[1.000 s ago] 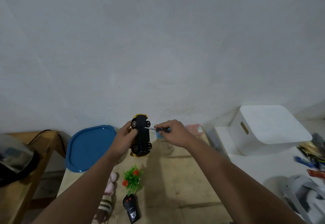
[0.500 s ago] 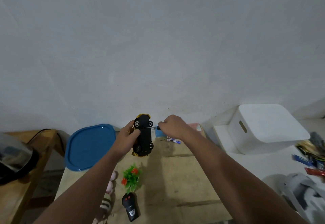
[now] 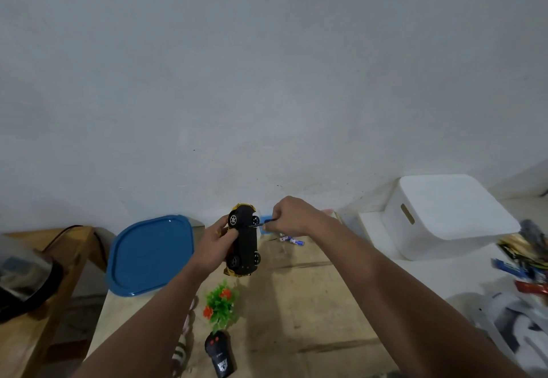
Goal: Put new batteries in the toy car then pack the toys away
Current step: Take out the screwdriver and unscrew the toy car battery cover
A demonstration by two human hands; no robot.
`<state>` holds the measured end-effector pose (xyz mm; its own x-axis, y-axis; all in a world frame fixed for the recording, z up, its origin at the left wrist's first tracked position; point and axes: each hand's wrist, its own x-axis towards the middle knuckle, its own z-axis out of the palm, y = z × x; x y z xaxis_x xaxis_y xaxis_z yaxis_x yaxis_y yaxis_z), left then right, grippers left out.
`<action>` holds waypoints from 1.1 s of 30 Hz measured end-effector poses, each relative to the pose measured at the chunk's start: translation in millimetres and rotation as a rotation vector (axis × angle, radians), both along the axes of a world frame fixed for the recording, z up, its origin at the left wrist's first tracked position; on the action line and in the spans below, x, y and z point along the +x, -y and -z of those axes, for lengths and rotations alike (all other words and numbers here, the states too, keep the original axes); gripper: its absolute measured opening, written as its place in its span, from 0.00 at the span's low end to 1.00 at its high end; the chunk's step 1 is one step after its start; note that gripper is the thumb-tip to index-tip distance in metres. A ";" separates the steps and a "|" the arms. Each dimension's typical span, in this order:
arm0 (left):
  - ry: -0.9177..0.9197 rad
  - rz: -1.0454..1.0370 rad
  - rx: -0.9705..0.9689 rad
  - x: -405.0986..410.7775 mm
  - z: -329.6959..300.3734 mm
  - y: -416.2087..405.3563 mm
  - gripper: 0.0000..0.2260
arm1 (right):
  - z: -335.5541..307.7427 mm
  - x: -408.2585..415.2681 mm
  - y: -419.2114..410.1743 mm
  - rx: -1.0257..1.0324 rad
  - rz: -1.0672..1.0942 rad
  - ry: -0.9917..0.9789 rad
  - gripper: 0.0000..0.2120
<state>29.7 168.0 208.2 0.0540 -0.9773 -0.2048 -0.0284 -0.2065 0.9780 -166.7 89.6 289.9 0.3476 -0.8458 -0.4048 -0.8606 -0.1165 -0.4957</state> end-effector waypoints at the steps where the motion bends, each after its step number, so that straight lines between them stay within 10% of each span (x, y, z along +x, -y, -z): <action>1: 0.000 0.002 0.004 -0.5 1.1 0.3 0.15 | -0.2 1.2 0.3 -0.022 0.014 -0.004 0.23; 33: -0.121 -0.060 0.143 0.2 7.5 0.7 0.14 | -2.1 12.5 15.6 -0.038 -0.007 -0.007 0.22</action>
<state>29.9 167.4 200.7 0.0781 -0.9335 -0.3500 0.1042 -0.3415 0.9341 -154.2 74.0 292.1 0.3507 -0.8582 -0.3748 -0.8631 -0.1409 -0.4849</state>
